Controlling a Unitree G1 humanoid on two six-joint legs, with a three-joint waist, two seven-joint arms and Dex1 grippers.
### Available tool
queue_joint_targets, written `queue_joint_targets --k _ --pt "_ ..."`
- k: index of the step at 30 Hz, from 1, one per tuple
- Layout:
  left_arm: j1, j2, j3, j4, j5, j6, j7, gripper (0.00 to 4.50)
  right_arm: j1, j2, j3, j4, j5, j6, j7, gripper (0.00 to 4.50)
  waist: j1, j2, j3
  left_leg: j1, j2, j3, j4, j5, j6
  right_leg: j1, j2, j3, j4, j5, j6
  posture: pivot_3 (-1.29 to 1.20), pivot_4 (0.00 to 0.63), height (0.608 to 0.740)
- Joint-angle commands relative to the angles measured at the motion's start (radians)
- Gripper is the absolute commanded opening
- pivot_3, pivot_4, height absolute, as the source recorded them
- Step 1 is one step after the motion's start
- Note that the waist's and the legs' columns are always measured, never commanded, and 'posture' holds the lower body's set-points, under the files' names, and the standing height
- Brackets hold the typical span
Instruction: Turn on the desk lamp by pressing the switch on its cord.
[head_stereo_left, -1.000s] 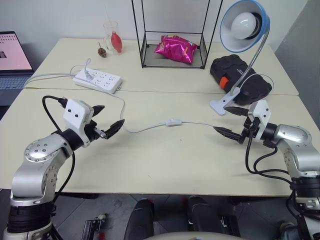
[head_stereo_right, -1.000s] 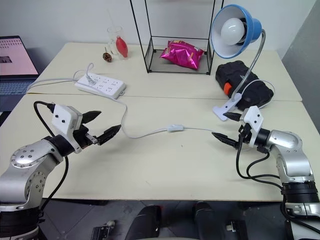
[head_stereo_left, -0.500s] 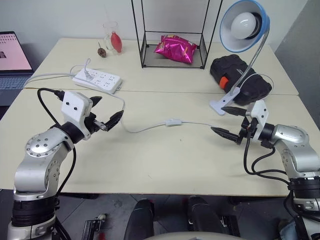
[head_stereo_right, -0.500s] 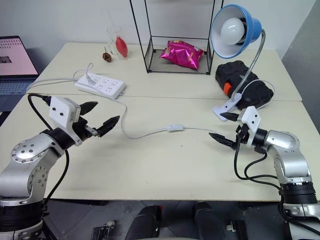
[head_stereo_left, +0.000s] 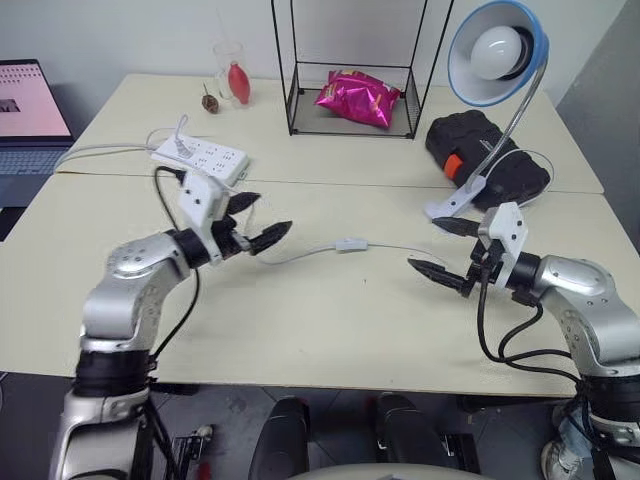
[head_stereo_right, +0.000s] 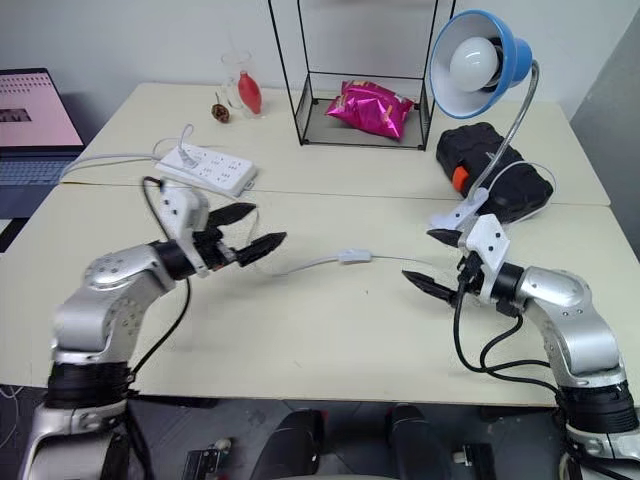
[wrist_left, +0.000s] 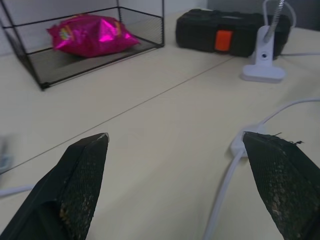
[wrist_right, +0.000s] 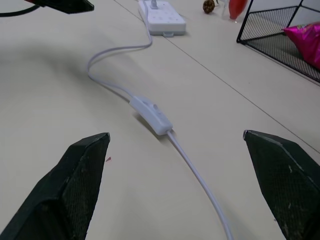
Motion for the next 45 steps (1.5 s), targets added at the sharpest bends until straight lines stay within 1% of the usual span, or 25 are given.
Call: queue_joint_targets --k 1,5,9,15,20,25,27,30,31,33,37,40,42,44,45 --pt "-0.088 -0.033 -0.068 0.128 -0.005 -0.004 -0.118 4.45 0.003 -0.015 0.001 -0.141 0.032 0.133 -0.069 4.5 -0.002 0.0 0.0 0.0 0.0 0.0 0.0 0.0 0.0 0.0 0.0 0.0 0.0 0.0 0.0 0.0 0.15 0.74" --pt "-0.184 -0.066 -0.146 0.317 0.058 -0.052 -0.21 4.45 0.019 -0.015 0.012 -0.231 0.041 0.205 -0.108 4.5 -0.004 0.0 0.0 0.0 0.001 -0.001 -0.001 0.0 0.0 -0.001 0.002 0.0 0.001 0.0 0.0 0.0 0.15 0.74" --pt "-0.274 -0.102 -0.195 0.479 0.104 -0.092 -0.284 4.45 0.037 -0.013 0.009 -0.289 0.053 0.25 -0.144 4.5 -0.004 0.0 0.0 -0.001 0.001 -0.001 0.0 0.0 0.0 -0.001 0.002 0.0 0.0 0.0 0.0 0.0 0.15 0.74" --pt "-0.381 -0.172 -0.201 0.676 0.131 -0.091 -0.362 4.45 0.064 -0.013 0.001 -0.353 0.075 0.295 -0.182 4.5 -0.003 0.0 0.0 -0.003 0.0 -0.002 0.0 0.0 0.0 -0.002 0.002 -0.001 0.0 0.0 0.0 0.0 0.15 0.74" --pt "-0.411 -0.192 -0.218 0.755 0.167 -0.096 -0.413 4.45 0.071 -0.017 -0.003 -0.376 0.092 0.313 -0.202 4.5 -0.006 0.0 0.0 -0.003 0.0 -0.002 0.0 0.0 0.0 -0.002 0.002 0.0 0.0 0.0 0.0 0.0 0.15 0.74" --pt "-0.435 -0.211 -0.213 0.817 0.202 -0.108 -0.414 4.45 0.069 -0.015 -0.003 -0.382 0.104 0.32 -0.209 4.5 -0.004 0.0 0.0 -0.003 0.0 -0.002 0.0 0.0 0.001 -0.002 0.002 -0.001 0.0 0.0 0.0 0.0 0.15 0.74" --pt "-0.44 -0.219 -0.209 0.832 0.209 -0.116 -0.414 4.45 0.068 -0.016 -0.001 -0.38 0.107 0.319 -0.211 4.5 -0.004 0.0 0.0 -0.003 0.0 -0.002 0.0 0.001 0.001 -0.002 0.002 -0.001 0.0 -0.002 0.004 0.0 0.15 0.74" --pt "-0.443 -0.236 -0.198 0.848 0.216 -0.143 -0.401 4.45 0.064 -0.015 0.001 -0.377 0.109 0.318 -0.214 4.5 -0.003 0.0 0.0 -0.003 0.0 -0.002 0.0 0.001 0.001 -0.002 0.002 -0.001 0.0 -0.002 0.004 0.0 0.15 0.74" --pt "-0.443 -0.242 -0.195 0.851 0.219 -0.151 -0.397 4.09 0.062 -0.014 0.002 -0.376 0.11 0.317 -0.216 4.5 -0.003 0.0 0.0 -0.003 0.0 -0.002 0.0 0.001 0.001 -0.002 0.002 -0.001 0.0 -0.002 0.004 0.0 0.15 0.74" --pt "-0.442 -0.247 -0.196 0.853 0.227 -0.165 -0.398 3.72 0.06 -0.014 0.003 -0.376 0.111 0.317 -0.218 4.5 -0.003 0.0 0.0 -0.003 0.0 -0.002 0.0 0.001 0.001 -0.002 0.002 -0.001 0.0 -0.002 0.004 0.0 0.15 0.74" --pt "-0.428 -0.249 -0.208 0.847 0.252 -0.196 -0.411 2.77 0.06 -0.014 0.004 -0.376 0.115 0.316 -0.221 4.5 -0.003 0.0 0.0 -0.003 0.0 -0.002 0.0 0.001 0.001 -0.002 0.002 -0.001 0.0 -0.002 0.003 0.0 0.15 0.74" --pt "-0.421 -0.247 -0.211 0.839 0.267 -0.219 -0.413 2.16 0.06 -0.013 0.003 -0.375 0.119 0.315 -0.226 4.5 -0.003 0.0 0.0 -0.003 0.0 -0.002 0.0 0.001 0.001 -0.002 0.002 -0.001 0.0 -0.002 0.003 0.0 0.15 0.74" --pt "-0.414 -0.245 -0.206 0.828 0.268 -0.223 -0.414 1.6 0.062 -0.013 0.003 -0.375 0.123 0.314 -0.227 4.5 -0.003 0.0 0.0 -0.003 0.0 -0.002 0.0 0.001 0.001 -0.002 0.002 -0.001 0.0 -0.002 0.003 0.0 0.15 0.74" --pt "-0.408 -0.243 -0.199 0.816 0.265 -0.225 -0.411 1.16 0.065 -0.012 0.004 -0.374 0.126 0.31 -0.228 4.5 -0.003 0.0 0.0 -0.003 0.0 -0.002 0.0 0.001 0.001 -0.002 0.002 -0.001 0.0 -0.002 0.003 0.0 0.15 0.74" --pt "-0.405 -0.242 -0.197 0.809 0.265 -0.228 -0.409 1.12 0.066 -0.01 0.004 -0.374 0.129 0.31 -0.229 4.5 -0.003 0.0 0.0 -0.003 0.0 -0.003 0.0 0.001 0.001 -0.002 0.002 -0.001 0.0 -0.002 0.003 0.0 0.15 0.74"
